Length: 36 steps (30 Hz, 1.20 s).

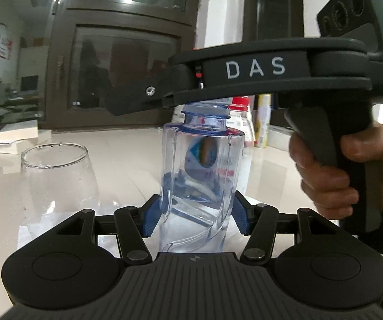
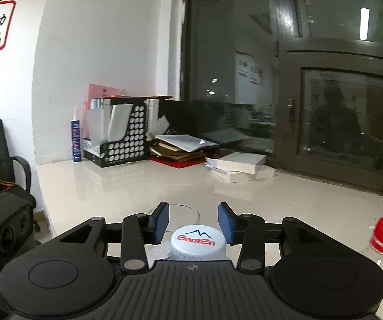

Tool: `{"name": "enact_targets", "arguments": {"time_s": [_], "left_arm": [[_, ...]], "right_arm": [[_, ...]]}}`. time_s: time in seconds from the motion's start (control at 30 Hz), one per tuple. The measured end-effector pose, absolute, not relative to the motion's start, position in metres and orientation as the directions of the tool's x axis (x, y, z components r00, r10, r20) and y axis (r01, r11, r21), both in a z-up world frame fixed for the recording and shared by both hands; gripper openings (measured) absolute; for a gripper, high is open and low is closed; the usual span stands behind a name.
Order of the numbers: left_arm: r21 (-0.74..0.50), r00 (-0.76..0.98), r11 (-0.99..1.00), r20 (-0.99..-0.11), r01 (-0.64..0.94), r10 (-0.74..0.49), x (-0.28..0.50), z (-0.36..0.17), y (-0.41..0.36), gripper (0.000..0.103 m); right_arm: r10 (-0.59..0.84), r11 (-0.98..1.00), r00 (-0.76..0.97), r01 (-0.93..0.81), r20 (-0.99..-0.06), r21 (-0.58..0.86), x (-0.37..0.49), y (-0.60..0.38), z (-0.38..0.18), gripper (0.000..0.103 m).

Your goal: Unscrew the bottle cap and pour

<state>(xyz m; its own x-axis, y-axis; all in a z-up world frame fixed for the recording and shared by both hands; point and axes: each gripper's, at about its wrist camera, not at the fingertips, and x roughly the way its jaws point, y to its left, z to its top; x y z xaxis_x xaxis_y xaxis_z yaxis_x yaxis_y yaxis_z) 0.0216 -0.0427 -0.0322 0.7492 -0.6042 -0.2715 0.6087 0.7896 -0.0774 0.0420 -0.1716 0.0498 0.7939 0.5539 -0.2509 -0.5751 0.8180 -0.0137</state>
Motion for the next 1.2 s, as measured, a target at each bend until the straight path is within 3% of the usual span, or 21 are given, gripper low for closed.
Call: {"name": "enact_targets", "arguments": {"time_s": [0.6,0.87,1.2], "left_arm": [[-0.006,0.842,0.869,-0.243,0.495,-0.481,0.007,-0.032,-0.065,0.059],[0.016,0.861,0.884,-0.237,0.467,-0.450,0.000,-0.033,-0.071,0.059],[0.025,0.865,0.888,-0.240,0.460,-0.441,-0.001,-0.033,-0.073,0.059]], "right_arm": [[0.473,0.871,0.844,-0.492,-0.254,-0.011,0.025,-0.178,0.050,0.044],[0.436,0.891,0.863,-0.453,-0.255,-0.010,0.017,-0.180,0.051,0.035],[0.435,0.892,0.866,-0.451,-0.246,-0.009,0.012,-0.179,0.048,0.034]]}}
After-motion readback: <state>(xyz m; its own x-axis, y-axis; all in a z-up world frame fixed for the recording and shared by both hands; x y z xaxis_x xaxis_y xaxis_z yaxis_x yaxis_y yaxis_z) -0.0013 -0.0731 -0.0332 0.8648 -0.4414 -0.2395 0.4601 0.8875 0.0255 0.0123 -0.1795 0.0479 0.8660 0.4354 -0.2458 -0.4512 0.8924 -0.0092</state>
